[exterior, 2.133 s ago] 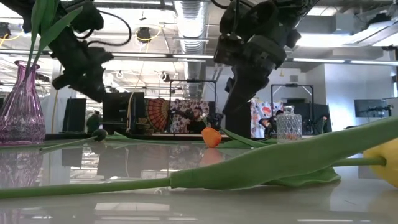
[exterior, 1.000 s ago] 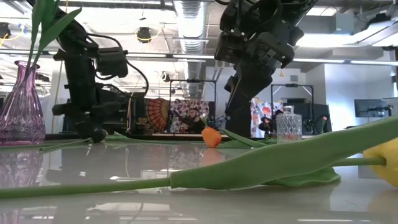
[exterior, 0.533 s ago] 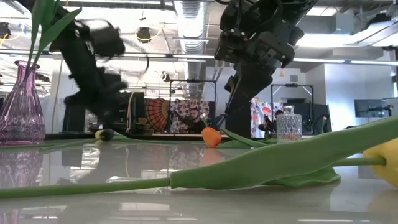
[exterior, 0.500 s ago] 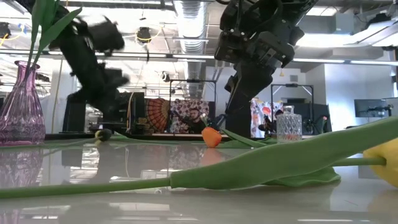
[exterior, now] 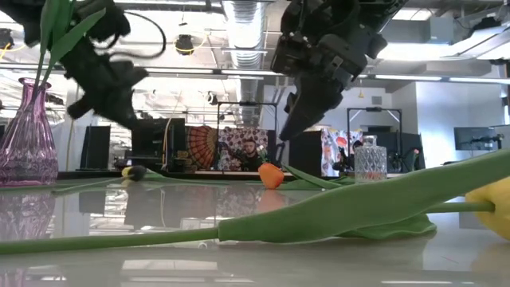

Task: Sort flowers into vase by color
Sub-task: Put the top black tulip into the pink vase

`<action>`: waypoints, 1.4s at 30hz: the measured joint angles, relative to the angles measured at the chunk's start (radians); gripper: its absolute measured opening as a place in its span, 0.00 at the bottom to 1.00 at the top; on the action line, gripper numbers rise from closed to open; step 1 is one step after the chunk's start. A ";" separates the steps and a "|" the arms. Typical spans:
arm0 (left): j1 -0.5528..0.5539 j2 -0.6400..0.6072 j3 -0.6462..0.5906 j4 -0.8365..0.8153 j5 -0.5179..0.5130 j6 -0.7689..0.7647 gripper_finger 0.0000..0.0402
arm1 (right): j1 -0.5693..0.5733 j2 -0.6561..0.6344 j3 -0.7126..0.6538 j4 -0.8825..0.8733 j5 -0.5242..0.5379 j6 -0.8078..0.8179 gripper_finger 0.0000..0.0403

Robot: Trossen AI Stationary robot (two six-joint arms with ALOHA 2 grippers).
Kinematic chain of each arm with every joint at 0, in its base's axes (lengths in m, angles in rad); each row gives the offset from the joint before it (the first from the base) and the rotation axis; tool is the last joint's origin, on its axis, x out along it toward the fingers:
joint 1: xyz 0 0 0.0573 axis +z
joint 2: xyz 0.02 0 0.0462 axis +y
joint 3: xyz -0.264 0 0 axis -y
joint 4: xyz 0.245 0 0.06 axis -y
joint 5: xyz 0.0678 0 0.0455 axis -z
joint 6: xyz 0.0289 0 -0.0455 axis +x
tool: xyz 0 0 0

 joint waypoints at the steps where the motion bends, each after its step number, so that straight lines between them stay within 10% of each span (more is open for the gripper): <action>1: -0.003 0.007 -0.018 0.010 0.006 -0.009 0.08 | 0.000 0.000 0.000 0.013 0.000 -0.001 0.25; 12: -0.007 0.228 -0.140 0.187 0.016 -0.109 0.43 | 0.001 0.000 0.000 0.054 0.000 -0.001 0.25; 21: -0.008 0.459 -0.142 0.336 0.001 -0.122 0.48 | 0.002 0.000 0.000 0.059 0.000 -0.001 0.25; 33: -0.007 0.485 -0.147 0.376 -0.056 -0.079 0.03 | 0.002 0.000 0.000 0.066 0.000 -0.001 0.25; 42: -0.008 0.447 -0.148 0.782 -0.036 0.014 0.01 | 0.011 0.000 0.000 0.062 0.000 0.000 0.25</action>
